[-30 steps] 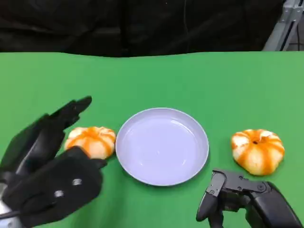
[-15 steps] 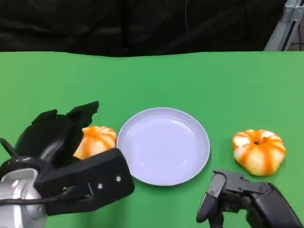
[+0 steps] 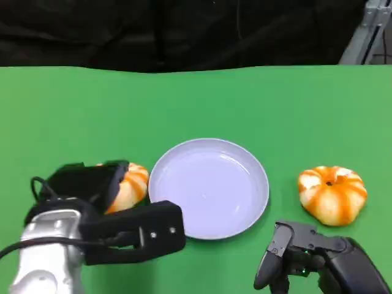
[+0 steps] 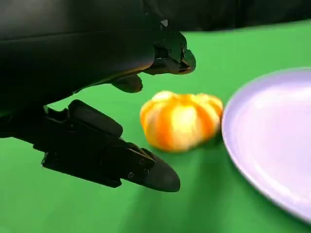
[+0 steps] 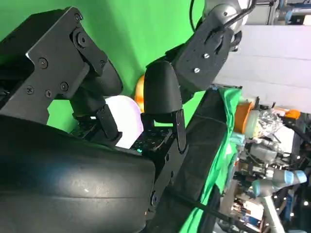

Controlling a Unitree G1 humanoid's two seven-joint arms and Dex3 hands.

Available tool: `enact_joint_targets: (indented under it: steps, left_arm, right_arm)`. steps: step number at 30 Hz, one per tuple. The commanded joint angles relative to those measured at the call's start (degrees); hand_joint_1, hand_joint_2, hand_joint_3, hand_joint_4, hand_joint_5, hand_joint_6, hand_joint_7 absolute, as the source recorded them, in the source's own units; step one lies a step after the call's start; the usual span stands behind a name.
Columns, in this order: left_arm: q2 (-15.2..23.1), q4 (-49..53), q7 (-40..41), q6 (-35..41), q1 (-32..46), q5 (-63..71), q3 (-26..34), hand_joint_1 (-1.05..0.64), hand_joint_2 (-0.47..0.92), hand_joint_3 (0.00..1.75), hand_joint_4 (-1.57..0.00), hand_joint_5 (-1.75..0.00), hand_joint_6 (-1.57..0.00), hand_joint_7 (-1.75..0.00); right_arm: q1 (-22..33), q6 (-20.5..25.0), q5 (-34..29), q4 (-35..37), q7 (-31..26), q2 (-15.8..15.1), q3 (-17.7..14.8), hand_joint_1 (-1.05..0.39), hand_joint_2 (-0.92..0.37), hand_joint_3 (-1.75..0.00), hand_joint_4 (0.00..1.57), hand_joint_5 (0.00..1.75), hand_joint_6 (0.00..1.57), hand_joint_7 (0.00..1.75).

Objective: Grasp the bread from the table and place it into the plate.

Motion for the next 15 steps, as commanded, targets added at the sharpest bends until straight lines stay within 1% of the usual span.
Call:
enact_joint_targets:
  steps: [1, 4, 9, 11, 14, 15]
  left_arm:
    - [-2.1, 6.5, 2.3, -1.8, -1.5, 2.9, -1.6, -0.68, 0.87, 0.0, -0.19, -0.47, -0.27, -0.02]
    - [-3.0, 9.0, 3.6, -3.3, -1.4, 2.9, -1.4, -0.67, 0.87, 0.0, -0.19, -0.47, -0.27, -0.02]
    - [-4.8, 17.1, 7.3, -6.7, -2.6, 3.0, -2.2, -0.65, 0.88, 0.0, -0.18, -0.45, -0.27, -0.01]
    - [-5.2, 18.9, 8.4, -7.5, -3.0, 2.8, -2.1, -0.62, 0.89, 0.0, -0.18, -0.44, -0.28, -0.01]
    - [-6.3, 23.4, 13.3, -9.8, -3.7, 1.9, -1.1, -0.57, 0.9, 0.01, -0.19, -0.43, -0.28, -0.01]
    - [-6.8, 25.0, 16.9, -10.9, -3.6, 1.7, -0.6, -0.56, 0.9, 0.01, -0.19, -0.42, -0.28, -0.01]
  right_arm:
    - [0.4, 0.3, -0.2, -1.2, -0.2, -0.5, 0.3, 0.09, -0.26, -1.55, 0.88, 1.68, 0.76, 1.47]
    - [0.3, 0.3, -0.4, -1.2, -0.2, -0.5, 0.3, 0.1, -0.26, -1.55, 0.88, 1.69, 0.76, 1.47]
    - [0.6, 0.0, -0.1, -0.9, -0.1, -0.5, 0.2, 0.09, -0.25, -1.55, 0.88, 1.69, 0.75, 1.47]
    - [0.7, -0.2, -0.1, -0.8, -0.1, -0.5, 0.3, 0.09, -0.25, -1.56, 0.88, 1.69, 0.76, 1.47]
    - [1.3, 0.1, -0.2, -1.3, -0.1, -0.5, 0.4, 0.09, -0.25, -1.56, 0.88, 1.69, 0.76, 1.47]
    - [1.5, -0.1, -0.3, -1.3, -0.2, -0.6, 0.4, 0.09, -0.25, -1.56, 0.88, 1.69, 0.76, 1.47]
